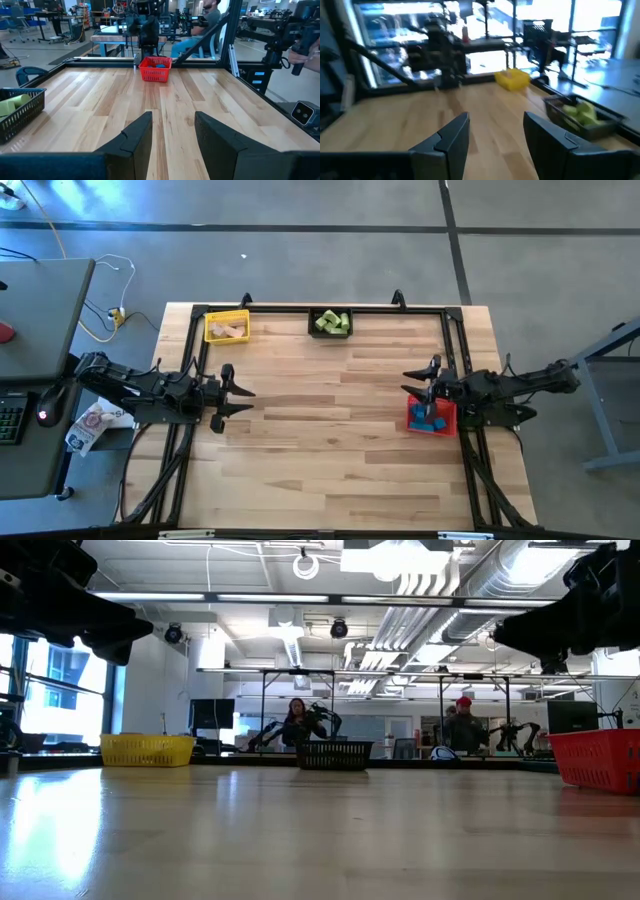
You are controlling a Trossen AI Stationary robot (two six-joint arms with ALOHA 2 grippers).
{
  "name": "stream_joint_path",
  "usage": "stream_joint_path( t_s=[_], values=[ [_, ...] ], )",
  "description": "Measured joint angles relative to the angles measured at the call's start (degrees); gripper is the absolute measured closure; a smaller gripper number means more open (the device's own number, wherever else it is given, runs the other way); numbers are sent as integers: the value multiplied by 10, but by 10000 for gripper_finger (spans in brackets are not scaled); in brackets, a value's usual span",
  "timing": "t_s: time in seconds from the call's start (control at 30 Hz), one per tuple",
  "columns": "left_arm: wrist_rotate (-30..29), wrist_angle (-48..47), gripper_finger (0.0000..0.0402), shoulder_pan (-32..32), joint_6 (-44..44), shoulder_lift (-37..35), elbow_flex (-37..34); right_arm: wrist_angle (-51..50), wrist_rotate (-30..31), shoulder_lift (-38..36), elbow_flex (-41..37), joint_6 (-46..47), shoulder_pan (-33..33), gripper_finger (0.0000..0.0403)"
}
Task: Sort & place blocks by color
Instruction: Return to Home Position
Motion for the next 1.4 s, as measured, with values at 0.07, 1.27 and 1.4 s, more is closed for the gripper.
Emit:
stream_joint_path(
  t_s=[0.07, 1.27, 1.4],
  values=[
    [0, 0, 266, 0, 0, 0, 0, -9, 11, -9, 0, 7, -1, 231],
    [0, 0, 266, 0, 0, 0, 0, -10, 22, -14, 1, -13, -7, 231],
    [0, 0, 266, 0, 0, 0, 0, -10, 22, -14, 1, -13, -7, 231]
  ],
)
